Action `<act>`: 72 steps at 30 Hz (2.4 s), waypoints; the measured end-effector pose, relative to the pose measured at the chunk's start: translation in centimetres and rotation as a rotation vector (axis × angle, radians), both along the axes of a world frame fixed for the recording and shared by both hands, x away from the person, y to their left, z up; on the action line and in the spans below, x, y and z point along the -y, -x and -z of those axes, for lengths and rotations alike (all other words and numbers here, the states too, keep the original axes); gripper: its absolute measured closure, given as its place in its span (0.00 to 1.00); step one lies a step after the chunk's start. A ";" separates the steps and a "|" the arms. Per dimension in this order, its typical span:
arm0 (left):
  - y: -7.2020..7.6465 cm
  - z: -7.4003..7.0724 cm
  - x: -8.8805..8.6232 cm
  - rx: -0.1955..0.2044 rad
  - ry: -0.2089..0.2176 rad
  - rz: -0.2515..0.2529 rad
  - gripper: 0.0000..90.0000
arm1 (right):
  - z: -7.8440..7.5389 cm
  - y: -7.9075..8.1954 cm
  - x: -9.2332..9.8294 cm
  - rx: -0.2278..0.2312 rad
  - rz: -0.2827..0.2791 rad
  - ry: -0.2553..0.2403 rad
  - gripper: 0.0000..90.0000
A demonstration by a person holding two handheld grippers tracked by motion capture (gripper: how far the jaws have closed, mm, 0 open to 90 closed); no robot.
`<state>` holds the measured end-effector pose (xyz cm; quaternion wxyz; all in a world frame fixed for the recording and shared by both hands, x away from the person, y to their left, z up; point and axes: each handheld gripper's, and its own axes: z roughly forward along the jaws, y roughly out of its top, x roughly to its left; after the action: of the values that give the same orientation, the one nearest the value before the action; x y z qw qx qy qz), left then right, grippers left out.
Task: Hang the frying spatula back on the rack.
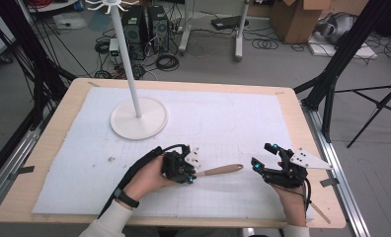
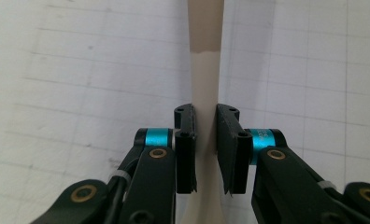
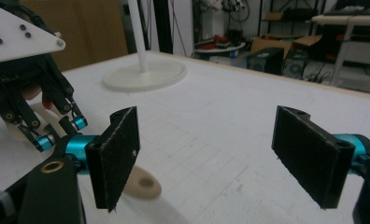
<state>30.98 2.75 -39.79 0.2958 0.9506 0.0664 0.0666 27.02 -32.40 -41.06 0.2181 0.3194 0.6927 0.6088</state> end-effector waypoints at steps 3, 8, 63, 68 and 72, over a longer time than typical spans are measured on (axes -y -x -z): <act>0.2 -0.8 -1.5 0.039 0.062 -0.029 0.86 | -0.6 0.4 0.0 0.035 0.010 -0.046 0.26; 0.7 -2.2 -3.9 0.100 0.161 -0.096 0.86 | -1.4 0.9 -0.4 0.064 0.015 -0.090 0.26; 3.2 -4.6 -6.6 0.267 0.485 -0.308 0.86 | -5.3 -2.4 -17.6 -0.117 -0.184 -0.309 0.81; 3.1 -4.6 -6.8 0.255 0.499 -0.294 0.85 | -5.6 -2.3 -17.8 -0.099 -0.197 -0.286 0.82; 3.2 -5.0 -7.7 0.251 0.509 -0.287 0.68 | -5.8 -2.4 -17.6 -0.095 -0.234 -0.274 0.83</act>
<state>27.77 10.45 -34.81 0.5177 0.8114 0.1775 0.2054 29.42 -14.76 -35.25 0.0673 0.2918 0.6453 0.7028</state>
